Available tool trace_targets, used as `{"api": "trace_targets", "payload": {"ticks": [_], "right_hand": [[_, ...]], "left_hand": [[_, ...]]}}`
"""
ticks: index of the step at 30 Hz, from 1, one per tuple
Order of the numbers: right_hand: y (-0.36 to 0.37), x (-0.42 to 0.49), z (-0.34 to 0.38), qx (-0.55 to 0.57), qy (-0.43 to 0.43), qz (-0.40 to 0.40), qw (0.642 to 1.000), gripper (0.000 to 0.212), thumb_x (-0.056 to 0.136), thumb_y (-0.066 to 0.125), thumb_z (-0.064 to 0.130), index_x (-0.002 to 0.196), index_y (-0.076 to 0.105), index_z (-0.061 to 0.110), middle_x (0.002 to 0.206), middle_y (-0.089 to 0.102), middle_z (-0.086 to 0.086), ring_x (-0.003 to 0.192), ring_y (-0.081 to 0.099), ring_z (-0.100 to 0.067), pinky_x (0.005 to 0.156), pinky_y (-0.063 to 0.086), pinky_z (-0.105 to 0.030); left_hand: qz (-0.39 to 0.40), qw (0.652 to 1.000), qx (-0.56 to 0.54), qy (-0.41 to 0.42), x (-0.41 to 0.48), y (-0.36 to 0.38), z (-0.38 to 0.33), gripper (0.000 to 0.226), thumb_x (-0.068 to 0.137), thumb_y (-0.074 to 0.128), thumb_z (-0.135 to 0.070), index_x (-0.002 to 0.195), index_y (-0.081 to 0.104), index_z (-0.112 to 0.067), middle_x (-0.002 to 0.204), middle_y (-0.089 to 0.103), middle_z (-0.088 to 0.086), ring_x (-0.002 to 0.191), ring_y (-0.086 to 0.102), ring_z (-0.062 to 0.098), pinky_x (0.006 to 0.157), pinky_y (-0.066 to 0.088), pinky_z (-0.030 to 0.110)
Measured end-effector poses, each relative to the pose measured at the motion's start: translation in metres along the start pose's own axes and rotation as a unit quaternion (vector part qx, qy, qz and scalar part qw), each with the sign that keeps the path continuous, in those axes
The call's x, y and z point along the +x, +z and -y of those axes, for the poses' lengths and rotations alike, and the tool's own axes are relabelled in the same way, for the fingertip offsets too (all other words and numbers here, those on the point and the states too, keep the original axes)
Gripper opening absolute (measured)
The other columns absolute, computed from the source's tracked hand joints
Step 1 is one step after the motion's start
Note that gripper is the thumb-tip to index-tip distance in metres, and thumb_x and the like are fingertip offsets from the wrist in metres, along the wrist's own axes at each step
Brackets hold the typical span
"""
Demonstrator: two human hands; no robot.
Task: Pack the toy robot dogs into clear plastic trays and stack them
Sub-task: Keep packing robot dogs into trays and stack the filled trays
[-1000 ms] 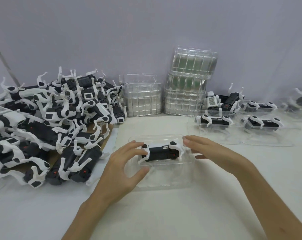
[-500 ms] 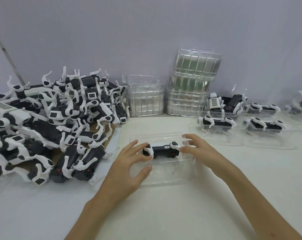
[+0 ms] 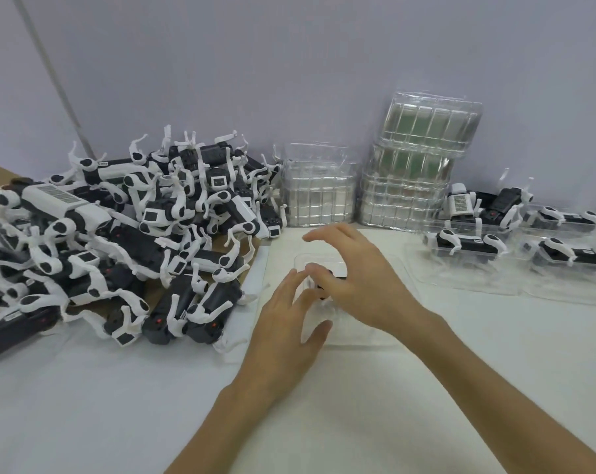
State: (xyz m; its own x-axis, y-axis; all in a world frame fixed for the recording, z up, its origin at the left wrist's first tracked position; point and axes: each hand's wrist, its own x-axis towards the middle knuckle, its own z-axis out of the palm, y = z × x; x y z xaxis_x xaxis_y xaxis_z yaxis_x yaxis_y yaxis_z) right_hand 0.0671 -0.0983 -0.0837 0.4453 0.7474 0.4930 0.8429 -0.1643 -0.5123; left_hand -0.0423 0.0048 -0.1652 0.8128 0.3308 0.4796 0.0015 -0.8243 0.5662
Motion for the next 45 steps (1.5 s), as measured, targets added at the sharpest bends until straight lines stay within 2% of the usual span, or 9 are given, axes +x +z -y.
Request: {"api": "trace_targets", "payload": {"ticks": [3,6,9,11,14,19,34,38,45], "right_hand": [[-0.003,0.015,-0.005,-0.033,0.058,0.194,0.979,0.059,0.090,0.064,0.048,0.144,0.042,0.038,0.150,0.036,0.016,0.134,0.039,-0.008,0.114,0.033,-0.041],[0.001,0.005,-0.021,-0.062,0.073,0.254,0.962,0.062,0.090,0.065,0.047,0.146,0.039,0.039,0.146,0.040,0.016,0.130,0.040,-0.006,0.113,0.032,-0.039],[-0.001,-0.006,-0.035,-0.101,0.036,0.225,0.969,0.049,0.092,0.066,0.041,0.139,0.052,0.035,0.134,0.050,0.011,0.123,0.045,-0.008,0.105,0.036,-0.038],[0.000,-0.009,-0.039,-0.139,0.004,0.209,0.968,0.035,0.096,0.061,0.037,0.131,0.060,0.036,0.127,0.051,0.009,0.119,0.048,-0.011,0.098,0.037,-0.037],[0.007,-0.003,-0.044,-0.172,-0.016,0.196,0.965,0.026,0.100,0.054,0.032,0.124,0.064,0.036,0.116,0.051,0.010,0.105,0.051,-0.011,0.085,0.036,-0.035],[0.012,0.030,-0.072,-0.226,0.012,0.148,0.963,0.028,0.103,0.050,0.030,0.128,0.063,0.031,0.139,0.051,0.006,0.109,0.059,-0.022,0.074,0.029,-0.028],[-0.071,-0.008,-0.152,-0.211,0.131,0.112,0.962,0.029,0.101,0.056,0.029,0.128,0.065,0.029,0.136,0.057,0.013,0.117,0.060,-0.011,0.102,0.041,-0.035],[-0.100,-0.031,-0.168,-0.220,0.154,0.088,0.959,0.028,0.099,0.058,0.027,0.126,0.066,0.030,0.136,0.058,0.011,0.127,0.052,-0.013,0.111,0.032,-0.045],[-0.126,-0.065,-0.192,-0.247,0.220,0.031,0.943,0.036,0.101,0.054,0.033,0.136,0.057,0.033,0.149,0.048,0.009,0.144,0.032,-0.017,0.115,0.010,-0.036]], "left_hand": [[-0.014,1.000,-0.009,-0.015,0.000,-0.004,0.002,0.043,0.092,0.066,-0.027,0.134,0.055,-0.023,0.153,0.035,-0.010,0.142,0.036,0.011,0.110,0.040,0.037],[-0.034,0.999,-0.009,-0.018,0.002,-0.001,0.005,0.044,0.090,0.067,-0.024,0.132,0.056,-0.022,0.152,0.039,-0.010,0.145,0.032,0.011,0.111,0.038,0.040],[-0.053,0.997,-0.016,-0.055,0.002,0.004,0.004,0.057,0.088,0.070,-0.028,0.141,0.047,-0.023,0.158,0.033,-0.011,0.145,0.033,0.011,0.115,0.035,0.038],[-0.041,0.995,-0.027,-0.090,0.000,0.007,0.007,0.074,0.090,0.068,-0.028,0.152,0.028,-0.027,0.165,0.010,-0.013,0.145,0.030,0.011,0.114,0.029,0.026],[-0.017,0.988,-0.046,-0.147,-0.003,0.010,0.013,0.085,0.093,0.064,-0.025,0.157,0.009,-0.028,0.158,-0.015,-0.022,0.146,0.030,0.015,0.107,0.033,0.027],[0.017,0.986,-0.007,-0.166,-0.004,0.011,0.014,0.083,0.093,0.062,-0.029,0.157,0.008,-0.028,0.163,-0.018,-0.016,0.139,0.040,0.019,0.100,0.039,0.032],[0.047,0.981,0.022,-0.185,-0.005,0.010,0.015,0.063,0.095,0.059,-0.032,0.150,0.027,-0.031,0.164,-0.018,-0.014,0.132,0.045,0.021,0.097,0.042,0.033],[0.047,0.983,0.030,-0.177,-0.006,0.010,0.015,0.062,0.095,0.059,-0.033,0.149,0.028,-0.031,0.164,-0.018,-0.011,0.135,0.042,0.021,0.099,0.041,0.033],[0.053,0.983,0.044,-0.172,-0.005,0.010,0.014,0.060,0.096,0.058,-0.033,0.148,0.029,-0.031,0.165,-0.018,-0.009,0.132,0.045,0.023,0.097,0.041,0.032]]}}
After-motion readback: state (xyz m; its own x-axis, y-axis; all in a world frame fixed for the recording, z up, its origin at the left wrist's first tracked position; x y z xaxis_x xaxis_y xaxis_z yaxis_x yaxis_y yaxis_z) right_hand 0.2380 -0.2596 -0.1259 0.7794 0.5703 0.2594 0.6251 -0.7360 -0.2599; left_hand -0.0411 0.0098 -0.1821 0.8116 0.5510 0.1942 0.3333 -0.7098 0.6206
